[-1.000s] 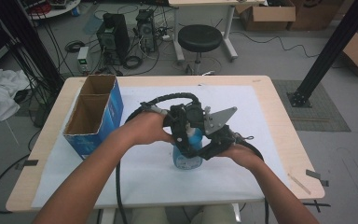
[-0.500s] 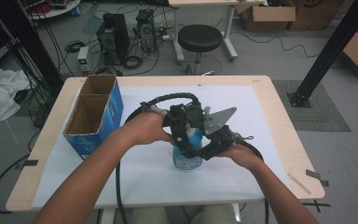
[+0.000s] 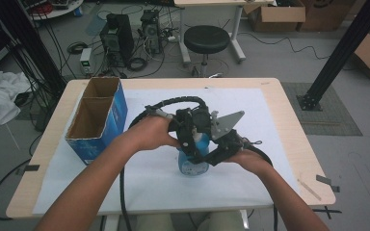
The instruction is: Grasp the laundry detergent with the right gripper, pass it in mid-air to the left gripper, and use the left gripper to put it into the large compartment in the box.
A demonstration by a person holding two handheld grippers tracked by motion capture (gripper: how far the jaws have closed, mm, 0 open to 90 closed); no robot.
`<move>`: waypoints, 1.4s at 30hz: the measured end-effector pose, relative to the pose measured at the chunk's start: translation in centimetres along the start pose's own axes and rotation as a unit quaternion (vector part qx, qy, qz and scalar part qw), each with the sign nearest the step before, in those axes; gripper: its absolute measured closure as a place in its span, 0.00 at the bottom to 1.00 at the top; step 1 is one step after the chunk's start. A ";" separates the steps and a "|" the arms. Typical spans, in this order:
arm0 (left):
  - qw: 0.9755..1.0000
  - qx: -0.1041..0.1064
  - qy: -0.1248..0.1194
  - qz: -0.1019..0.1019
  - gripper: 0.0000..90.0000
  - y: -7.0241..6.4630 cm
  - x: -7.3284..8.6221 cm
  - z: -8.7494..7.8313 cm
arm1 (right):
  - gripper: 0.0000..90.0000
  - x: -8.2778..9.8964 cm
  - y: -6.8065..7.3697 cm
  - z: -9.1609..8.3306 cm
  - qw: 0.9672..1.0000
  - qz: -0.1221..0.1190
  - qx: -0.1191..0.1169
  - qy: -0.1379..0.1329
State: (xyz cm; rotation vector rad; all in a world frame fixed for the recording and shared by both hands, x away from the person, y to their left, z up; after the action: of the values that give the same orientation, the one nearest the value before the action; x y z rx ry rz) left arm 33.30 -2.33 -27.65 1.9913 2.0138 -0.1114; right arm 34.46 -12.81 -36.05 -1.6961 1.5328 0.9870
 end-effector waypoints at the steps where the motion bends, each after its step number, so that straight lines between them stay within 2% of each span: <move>1: 1.000 -0.003 -0.004 -0.001 0.42 0.0 0.0 -0.1 | 0.46 0.0 0.0 0.0 1.000 0.002 0.003 -0.001; 3: 1.000 -0.008 -0.003 -0.003 0.42 0.0 0.0 -0.2 | 0.27 -0.3 0.0 -0.4 1.000 0.016 0.011 -0.015; 5: 1.000 -0.010 -0.002 -0.009 0.42 0.1 0.1 -0.4 | 0.20 -0.4 0.0 -0.9 0.999 0.024 0.025 -0.010; 7: 1.000 -0.011 -0.004 -0.021 0.42 0.2 0.5 -0.9 | 0.18 -0.2 0.3 -1.5 0.999 0.024 0.028 0.005; 9: 0.999 -0.013 -0.008 -0.033 0.42 0.4 0.9 -1.5 | 0.17 0.1 0.4 -2.4 0.999 0.026 0.041 0.022; 13: 0.998 -0.021 -0.003 -0.057 0.42 0.8 1.8 -2.5 | 0.17 1.0 0.4 -4.8 0.996 0.056 0.058 0.033; 16: 0.996 -0.027 0.001 -0.086 0.42 1.1 2.5 -3.3 | 0.17 1.5 0.4 -6.6 0.993 0.076 0.072 0.051; 19: 0.992 -0.038 0.007 -0.119 0.42 1.6 3.2 -4.0 | 0.17 1.9 0.4 -8.0 0.990 0.093 0.079 0.074; 22: 0.986 -0.054 0.015 -0.157 0.42 2.2 3.9 -4.8 | 0.17 2.3 0.5 -9.5 0.985 0.110 0.084 0.100; 25: 0.978 -0.068 0.023 -0.197 0.42 2.9 4.5 -5.5 | 0.17 2.7 0.7 -10.9 0.981 0.121 0.090 0.123; 29: 0.965 -0.090 0.024 -0.247 0.42 3.8 5.1 -6.6 | 0.17 3.2 0.9 -12.5 0.974 0.138 0.096 0.150; 30: 0.962 -0.095 0.024 -0.256 0.42 4.0 5.2 -6.8 | 0.17 3.4 1.0 -12.9 0.971 0.149 0.098 0.157; 32: 0.956 -0.106 0.024 -0.274 0.42 4.3 5.3 -7.3 | 0.17 3.8 1.1 -13.5 0.967 0.158 0.103 0.173; 33: 0.953 -0.110 0.024 -0.281 0.42 4.5 5.3 -7.5 | 0.17 3.9 1.3 -13.8 0.965 0.158 0.105 0.180; 34: 0.949 -0.115 0.024 -0.292 0.42 4.7 5.4 -7.8 | 0.17 4.0 1.4 -14.0 0.964 0.159 0.103 0.185; 36: 0.944 -0.122 0.025 -0.307 0.42 5.0 5.5 -8.2 | 0.18 4.2 1.7 -14.4 0.961 0.160 0.104 0.202; 38: 0.936 -0.130 0.027 -0.326 0.42 5.3 5.7 -8.6 | 0.19 4.3 1.9 -14.8 0.958 0.159 0.104 0.215; 40: 0.930 -0.138 0.030 -0.340 0.42 5.6 5.8 -9.0 | 0.19 4.4 2.2 -15.1 0.955 0.158 0.105 0.227; 42: 0.923 -0.144 0.031 -0.356 0.42 5.9 6.0 -9.4 | 0.19 4.4 2.4 -15.5 0.953 0.156 0.107 0.235</move>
State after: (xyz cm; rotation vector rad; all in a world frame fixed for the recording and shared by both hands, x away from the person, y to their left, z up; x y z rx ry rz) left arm 37.68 6.16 -19.42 1.0296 2.5241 0.0909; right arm 33.97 -28.48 -31.80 -1.6352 2.1841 0.5496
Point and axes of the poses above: each handheld gripper's, and its own axes: z roughly forward along the jaws, x roughly out of its underside, y roughly to its left, the point moved 3 cm from there along z, roughly forward along the jaws, and after that the axes turned 4 degrees about -x, right-handed, at the moved point
